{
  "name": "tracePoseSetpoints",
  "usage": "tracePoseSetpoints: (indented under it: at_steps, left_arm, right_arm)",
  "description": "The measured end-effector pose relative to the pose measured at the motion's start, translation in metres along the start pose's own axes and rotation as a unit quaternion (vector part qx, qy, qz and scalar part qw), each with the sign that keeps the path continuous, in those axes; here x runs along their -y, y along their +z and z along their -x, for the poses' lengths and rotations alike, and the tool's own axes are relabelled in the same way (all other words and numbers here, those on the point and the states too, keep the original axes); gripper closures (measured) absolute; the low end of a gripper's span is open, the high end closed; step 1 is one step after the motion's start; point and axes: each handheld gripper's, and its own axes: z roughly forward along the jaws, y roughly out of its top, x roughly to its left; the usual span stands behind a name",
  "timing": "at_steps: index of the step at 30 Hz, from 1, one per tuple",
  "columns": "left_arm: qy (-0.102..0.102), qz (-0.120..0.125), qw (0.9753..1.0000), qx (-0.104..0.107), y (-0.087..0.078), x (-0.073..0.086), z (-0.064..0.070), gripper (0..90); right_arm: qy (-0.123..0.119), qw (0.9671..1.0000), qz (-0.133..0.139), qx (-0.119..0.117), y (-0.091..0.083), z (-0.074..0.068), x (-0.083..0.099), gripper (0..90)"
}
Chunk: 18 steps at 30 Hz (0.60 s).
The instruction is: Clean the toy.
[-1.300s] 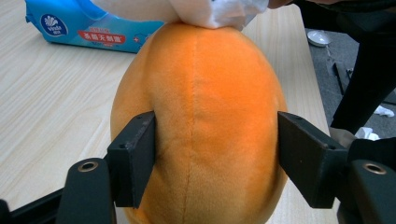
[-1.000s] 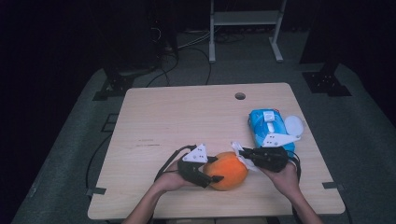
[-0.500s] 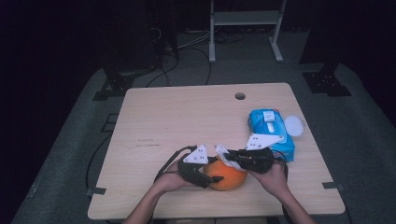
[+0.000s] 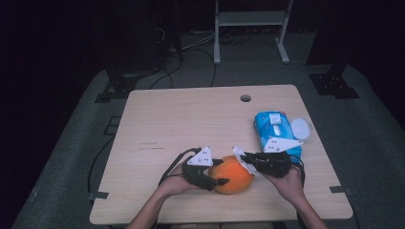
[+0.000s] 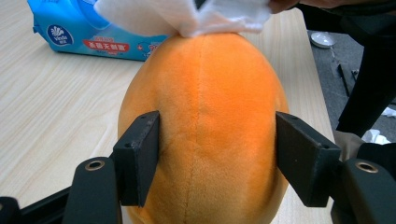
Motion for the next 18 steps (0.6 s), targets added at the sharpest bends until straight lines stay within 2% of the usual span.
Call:
tracePoseSetpoints:
  at_steps: [5, 6, 9, 13, 14, 16, 18]
  left_arm:
    - [-0.001, 0.001, 1.0, -0.004, 0.001, -0.001, 0.0, 34.3]
    - [-0.003, 0.0, 1.0, -0.005, 0.001, 0.0, 0.0, 34.3]
    - [-0.003, 0.001, 1.0, -0.006, 0.0, 0.0, 0.0, 34.4]
    - [0.0, 0.001, 1.0, -0.004, 0.0, 0.0, 0.001, 34.5]
    - [0.002, -0.001, 1.0, -0.003, 0.0, 0.0, 0.001, 34.5]
    - [0.0, 0.001, 1.0, -0.003, 0.0, 0.0, 0.001, 34.4]
    - [-0.001, 0.003, 1.0, -0.001, 0.0, 0.001, 0.002, 34.4]
  right_arm:
    - [-0.016, 0.9997, 0.005, -0.021, 0.008, -0.013, -0.01, 83.7]
    - [-0.026, 0.9993, 0.004, -0.027, 0.013, -0.018, -0.015, 83.6]
    - [-0.034, 0.9991, -0.001, -0.025, 0.017, -0.02, -0.018, 83.6]
    - [-0.024, 0.9995, -0.005, -0.019, 0.016, -0.013, -0.016, 83.6]
    - [-0.012, 0.9998, -0.007, -0.015, 0.013, -0.007, -0.012, 83.6]
    - [-0.011, 0.9998, -0.008, -0.012, 0.012, -0.005, -0.011, 83.6]
    - [0.002, 0.9999, -0.01, -0.002, 0.008, 0.004, -0.004, 83.6]
